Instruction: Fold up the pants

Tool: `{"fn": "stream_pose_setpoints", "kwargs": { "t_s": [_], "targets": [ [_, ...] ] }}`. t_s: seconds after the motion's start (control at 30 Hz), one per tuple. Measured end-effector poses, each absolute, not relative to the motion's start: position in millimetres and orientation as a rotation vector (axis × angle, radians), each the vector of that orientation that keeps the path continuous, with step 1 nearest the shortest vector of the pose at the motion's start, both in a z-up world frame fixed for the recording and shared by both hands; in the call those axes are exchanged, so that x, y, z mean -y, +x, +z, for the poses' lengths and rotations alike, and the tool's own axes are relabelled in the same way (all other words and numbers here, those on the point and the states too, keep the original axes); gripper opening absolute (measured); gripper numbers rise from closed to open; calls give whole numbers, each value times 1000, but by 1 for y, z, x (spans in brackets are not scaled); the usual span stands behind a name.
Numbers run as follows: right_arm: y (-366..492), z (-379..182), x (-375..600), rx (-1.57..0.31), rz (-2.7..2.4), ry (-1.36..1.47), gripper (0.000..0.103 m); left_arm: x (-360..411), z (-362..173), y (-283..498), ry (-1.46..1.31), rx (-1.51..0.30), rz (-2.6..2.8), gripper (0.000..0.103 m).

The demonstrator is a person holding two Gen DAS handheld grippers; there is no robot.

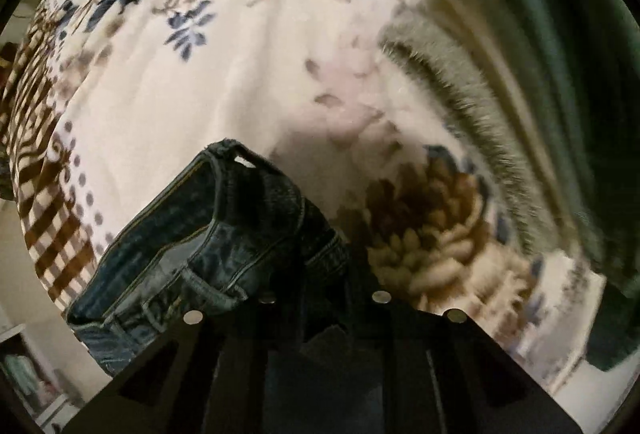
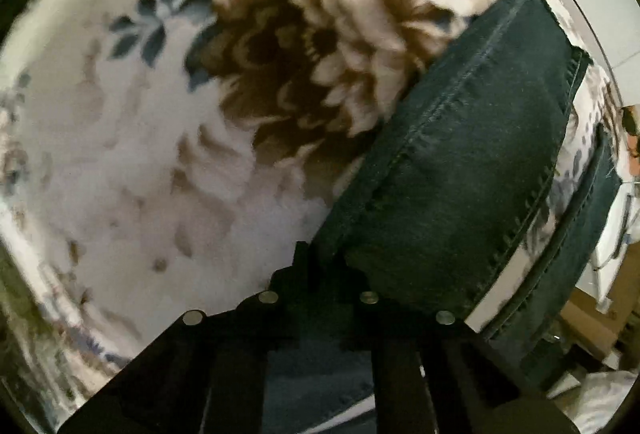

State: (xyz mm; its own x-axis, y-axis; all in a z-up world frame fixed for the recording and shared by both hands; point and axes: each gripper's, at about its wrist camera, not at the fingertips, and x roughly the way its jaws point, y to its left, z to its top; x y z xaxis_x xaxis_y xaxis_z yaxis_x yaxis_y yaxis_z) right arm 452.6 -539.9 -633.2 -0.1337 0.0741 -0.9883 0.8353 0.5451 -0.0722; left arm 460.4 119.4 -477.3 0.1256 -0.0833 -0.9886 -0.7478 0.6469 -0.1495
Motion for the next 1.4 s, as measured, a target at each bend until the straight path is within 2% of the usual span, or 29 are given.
{"fn": "stream_pose_setpoints", "kwargs": {
  "t_s": [0.13, 0.23, 0.43, 0.73, 0.8, 0.83, 0.87, 0.93, 1.0, 1.07, 1.1, 1.17, 1.27, 1.4],
  "targets": [
    [430, -592, 537, -1497, -705, 779, 5, -118, -430, 419, -818, -1301, 503, 11],
    [399, -552, 530, -1437, -642, 774, 5, -145, -421, 369, -857, -1244, 480, 11],
    [301, -511, 528, -1393, -535, 730, 5, -151, -450, 279, -871, -1214, 511, 10],
    [182, -590, 523, -1504, -507, 677, 5, -155, -558, 200, -876, -1299, 667, 11],
    [173, -607, 527, -1514, -483, 672, 10, -156, -565, 200, -889, -1281, 655, 11],
    [170, -610, 530, -1525, -472, 675, 20, -155, -564, 203, -881, -1279, 655, 14],
    [168, -611, 537, -1544, -467, 686, 36, -153, -561, 206, -862, -1284, 653, 14],
    [163, -602, 550, -1552, -478, 692, 50, -145, -549, 211, -797, -1285, 651, 15],
    [163, -583, 563, -1509, -484, 683, 53, -139, -534, 213, -717, -1286, 659, 20],
    [172, -560, 576, -1455, -492, 638, 69, -127, -515, 221, -592, -1273, 691, 43],
    [182, -550, 582, -1421, -484, 607, 71, -120, -504, 228, -502, -1252, 705, 49],
    [205, -541, 587, -1386, -471, 535, 72, -106, -488, 238, -358, -1211, 727, 71],
    [253, -547, 589, -1369, -478, 442, 72, -93, -482, 245, -258, -1184, 690, 74],
    [312, -586, 590, -1410, -492, 302, 73, -59, -492, 262, -205, -1231, 582, 74]
  ]
}}
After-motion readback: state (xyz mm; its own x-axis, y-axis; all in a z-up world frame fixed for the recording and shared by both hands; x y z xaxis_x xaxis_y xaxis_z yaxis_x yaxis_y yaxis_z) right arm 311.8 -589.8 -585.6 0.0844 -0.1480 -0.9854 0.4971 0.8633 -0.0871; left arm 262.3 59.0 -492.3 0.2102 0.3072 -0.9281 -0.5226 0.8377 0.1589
